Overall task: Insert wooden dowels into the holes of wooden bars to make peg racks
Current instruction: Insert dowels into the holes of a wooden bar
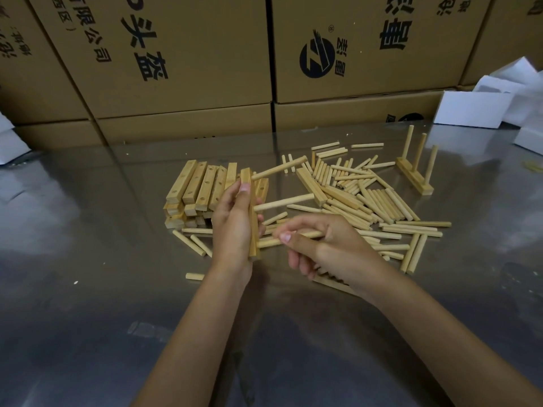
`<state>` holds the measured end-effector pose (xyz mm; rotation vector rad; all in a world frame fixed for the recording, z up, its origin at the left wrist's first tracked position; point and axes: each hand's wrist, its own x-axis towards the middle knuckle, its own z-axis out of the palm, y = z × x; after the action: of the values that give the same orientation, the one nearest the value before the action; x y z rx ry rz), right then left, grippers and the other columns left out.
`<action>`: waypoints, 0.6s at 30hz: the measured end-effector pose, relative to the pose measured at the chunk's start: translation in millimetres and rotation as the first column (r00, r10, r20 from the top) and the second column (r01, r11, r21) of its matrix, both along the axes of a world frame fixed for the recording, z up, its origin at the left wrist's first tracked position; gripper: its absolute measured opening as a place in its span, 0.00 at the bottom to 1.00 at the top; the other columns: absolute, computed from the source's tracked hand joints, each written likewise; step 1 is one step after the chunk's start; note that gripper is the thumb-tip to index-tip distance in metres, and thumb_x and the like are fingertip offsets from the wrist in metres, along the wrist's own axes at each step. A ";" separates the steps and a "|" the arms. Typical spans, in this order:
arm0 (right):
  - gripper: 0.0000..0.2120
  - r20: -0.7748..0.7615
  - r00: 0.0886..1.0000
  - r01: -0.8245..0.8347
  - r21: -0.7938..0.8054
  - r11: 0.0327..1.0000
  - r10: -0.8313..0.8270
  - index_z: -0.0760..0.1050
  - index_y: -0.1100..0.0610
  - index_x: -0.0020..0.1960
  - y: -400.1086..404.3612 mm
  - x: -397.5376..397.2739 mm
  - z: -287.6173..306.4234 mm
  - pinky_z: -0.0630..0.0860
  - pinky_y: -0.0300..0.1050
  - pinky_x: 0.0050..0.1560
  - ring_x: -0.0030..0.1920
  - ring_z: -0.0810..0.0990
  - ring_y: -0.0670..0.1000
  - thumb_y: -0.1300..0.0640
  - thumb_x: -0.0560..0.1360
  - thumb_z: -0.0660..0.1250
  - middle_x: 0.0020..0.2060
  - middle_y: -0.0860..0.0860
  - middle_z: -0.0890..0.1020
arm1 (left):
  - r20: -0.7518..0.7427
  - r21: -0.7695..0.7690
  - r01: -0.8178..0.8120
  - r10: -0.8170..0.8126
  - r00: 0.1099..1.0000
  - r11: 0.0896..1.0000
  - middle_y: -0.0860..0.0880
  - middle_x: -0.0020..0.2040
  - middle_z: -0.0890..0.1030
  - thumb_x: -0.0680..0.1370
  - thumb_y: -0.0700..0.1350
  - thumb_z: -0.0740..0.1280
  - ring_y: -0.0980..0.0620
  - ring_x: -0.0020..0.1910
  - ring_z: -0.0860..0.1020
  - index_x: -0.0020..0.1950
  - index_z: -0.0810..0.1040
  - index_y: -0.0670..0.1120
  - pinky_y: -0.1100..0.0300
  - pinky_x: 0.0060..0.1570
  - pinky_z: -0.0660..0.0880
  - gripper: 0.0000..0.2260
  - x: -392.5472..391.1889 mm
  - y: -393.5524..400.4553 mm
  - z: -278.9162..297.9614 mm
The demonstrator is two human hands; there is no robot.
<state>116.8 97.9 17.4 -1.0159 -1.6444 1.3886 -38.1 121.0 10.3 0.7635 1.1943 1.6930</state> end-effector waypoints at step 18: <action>0.08 0.182 0.944 0.252 0.140 0.958 -0.275 0.83 0.54 0.41 3.6 -8.8 -11.5 0.74 0.40 0.34 0.29 0.78 0.40 0.50 0.71 0.75 0.30 0.46 0.83 | 0.220 0.013 0.100 -0.100 0.970 0.995 0.46 0.52 0.84 0.83 0.43 0.62 0.51 0.44 0.83 0.69 0.74 0.48 0.56 0.38 0.80 0.14 10.6 -0.5 1.2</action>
<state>108.0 101.5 5.9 -1.2890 -1.6387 1.0302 -27.5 120.4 11.5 0.6084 0.9849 1.6479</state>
